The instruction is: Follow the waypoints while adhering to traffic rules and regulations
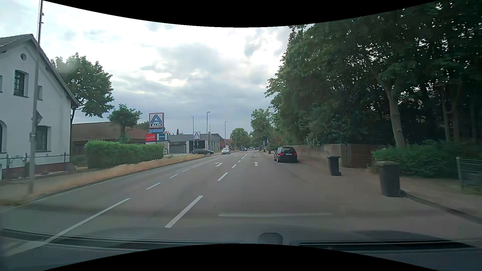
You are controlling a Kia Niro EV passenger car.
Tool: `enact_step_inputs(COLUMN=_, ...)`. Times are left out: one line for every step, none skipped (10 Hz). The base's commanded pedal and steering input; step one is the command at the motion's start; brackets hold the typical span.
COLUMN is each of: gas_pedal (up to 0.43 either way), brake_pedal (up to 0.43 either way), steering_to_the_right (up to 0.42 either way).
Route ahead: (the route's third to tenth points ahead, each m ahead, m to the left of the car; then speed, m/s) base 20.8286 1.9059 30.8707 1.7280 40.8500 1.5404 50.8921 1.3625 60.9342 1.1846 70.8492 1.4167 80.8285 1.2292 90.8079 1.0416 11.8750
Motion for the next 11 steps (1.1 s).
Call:
enact_step_inputs(gas_pedal=0.059, brake_pedal=0.000, steering_to_the_right=-0.003)
enact_step_inputs(gas_pedal=0.059, brake_pedal=0.000, steering_to_the_right=-0.003)
enact_step_inputs(gas_pedal=0.059, brake_pedal=0.000, steering_to_the_right=-0.003)
enact_step_inputs(gas_pedal=0.059, brake_pedal=0.000, steering_to_the_right=-0.002)
enact_step_inputs(gas_pedal=0.067, brake_pedal=0.000, steering_to_the_right=-0.002)
enact_step_inputs(gas_pedal=0.067, brake_pedal=0.000, steering_to_the_right=-0.002)
enact_step_inputs(gas_pedal=0.067, brake_pedal=0.000, steering_to_the_right=-0.001)
enact_step_inputs(gas_pedal=0.067, brake_pedal=0.000, steering_to_the_right=0.000)
enact_step_inputs(gas_pedal=0.067, brake_pedal=0.000, steering_to_the_right=0.000)
enact_step_inputs(gas_pedal=0.067, brake_pedal=0.000, steering_to_the_right=0.000)
enact_step_inputs(gas_pedal=0.067, brake_pedal=0.000, steering_to_the_right=0.000)
